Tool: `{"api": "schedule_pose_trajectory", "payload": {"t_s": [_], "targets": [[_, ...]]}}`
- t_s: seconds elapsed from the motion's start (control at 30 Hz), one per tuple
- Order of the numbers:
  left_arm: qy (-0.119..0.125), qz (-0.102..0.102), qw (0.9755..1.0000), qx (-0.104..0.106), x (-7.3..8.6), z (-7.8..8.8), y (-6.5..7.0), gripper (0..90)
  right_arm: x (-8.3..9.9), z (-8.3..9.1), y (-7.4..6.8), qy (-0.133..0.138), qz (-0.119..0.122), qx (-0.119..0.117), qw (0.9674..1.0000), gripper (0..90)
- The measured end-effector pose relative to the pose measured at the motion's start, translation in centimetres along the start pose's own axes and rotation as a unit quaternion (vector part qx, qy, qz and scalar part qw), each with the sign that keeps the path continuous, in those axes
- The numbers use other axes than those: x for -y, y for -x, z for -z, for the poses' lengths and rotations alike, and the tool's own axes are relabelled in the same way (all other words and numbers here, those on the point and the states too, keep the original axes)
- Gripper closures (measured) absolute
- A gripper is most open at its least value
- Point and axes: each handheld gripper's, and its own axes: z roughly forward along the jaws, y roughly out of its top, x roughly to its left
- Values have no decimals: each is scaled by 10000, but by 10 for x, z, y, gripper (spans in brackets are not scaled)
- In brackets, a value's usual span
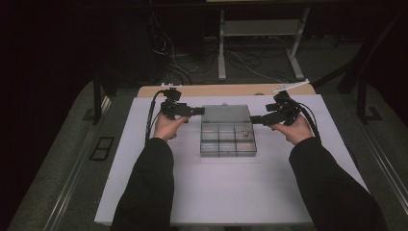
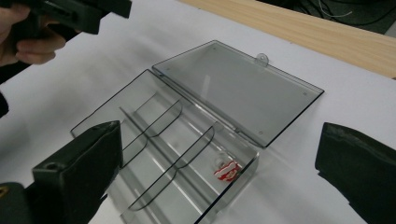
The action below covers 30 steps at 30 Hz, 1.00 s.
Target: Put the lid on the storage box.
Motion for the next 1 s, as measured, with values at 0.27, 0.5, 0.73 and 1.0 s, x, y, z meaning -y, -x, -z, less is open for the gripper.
{"api": "schedule_pose_trajectory", "payload": {"t_s": [0.27,0.5,0.73,1.0], "targets": [[81,233,9997,27,5,-10,-9,0,5,-16,20,85,-277,96,9995,6],[122,465,9988,44,14,-25,-17,0,5,-25,22,134,-349,108,9992,6],[164,688,9975,81,22,-37,-21,0,8,-40,24,116,-468,183,9987,6],[118,893,9959,106,27,-51,-22,29,13,-60,30,164,-691,183,9973,7]]}}
